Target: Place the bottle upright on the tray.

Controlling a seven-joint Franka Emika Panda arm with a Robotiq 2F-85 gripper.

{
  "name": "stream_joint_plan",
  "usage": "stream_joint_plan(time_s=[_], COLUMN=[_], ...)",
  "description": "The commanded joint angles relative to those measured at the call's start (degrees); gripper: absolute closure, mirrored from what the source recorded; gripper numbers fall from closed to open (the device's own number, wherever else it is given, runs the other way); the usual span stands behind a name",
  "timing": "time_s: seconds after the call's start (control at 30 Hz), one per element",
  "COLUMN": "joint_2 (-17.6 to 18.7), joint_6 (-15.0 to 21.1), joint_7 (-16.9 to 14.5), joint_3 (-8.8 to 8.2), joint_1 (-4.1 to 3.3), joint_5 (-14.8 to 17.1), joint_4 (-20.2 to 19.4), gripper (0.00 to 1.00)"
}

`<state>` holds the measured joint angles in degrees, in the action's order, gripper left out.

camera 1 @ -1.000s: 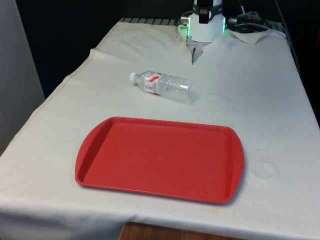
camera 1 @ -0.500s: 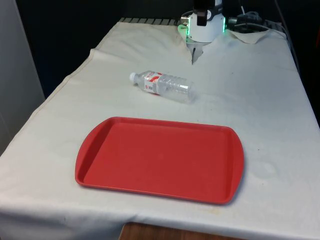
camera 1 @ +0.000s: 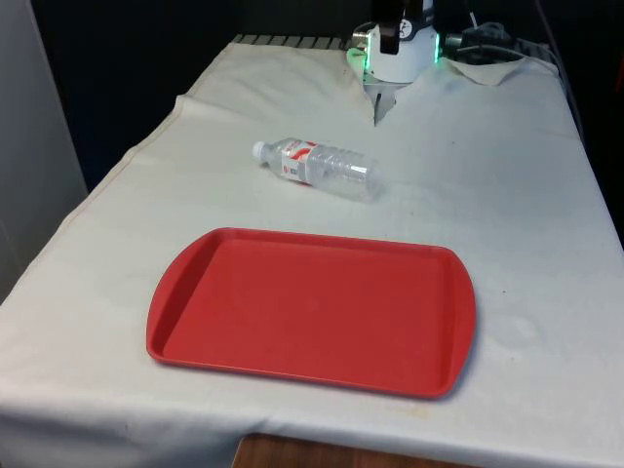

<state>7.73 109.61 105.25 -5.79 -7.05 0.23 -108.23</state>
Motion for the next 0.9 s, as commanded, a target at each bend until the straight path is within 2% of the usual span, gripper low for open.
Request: stream_joint_plan(time_s=[0.0,0.07,0.1,0.27,0.3,0.43,0.67,0.87], joint_2=[0.1,0.0,0.1,0.2,0.2,0.4,0.4,0.2], joint_6=[0.5,0.0,0.5,0.4,-0.1,0.3,-0.1,-0.2], joint_7=[0.6,0.4,1.7,3.6,3.2,5.3,5.2,4.6], joint_3=[-0.06,0.0,-0.06,-0.06,0.0,-0.06,0.0,-0.52], joint_1=[0.06,0.0,0.06,0.06,0.0,0.06,0.06,0.34], joint_5=[0.6,0.0,0.6,0.6,0.0,0.6,0.2,0.5], joint_4=[-0.1,0.0,-0.1,-0.1,0.0,-0.1,-0.1,-0.4], gripper=[0.0,0.0,0.0,0.0,0.0,0.0,0.0,0.0])
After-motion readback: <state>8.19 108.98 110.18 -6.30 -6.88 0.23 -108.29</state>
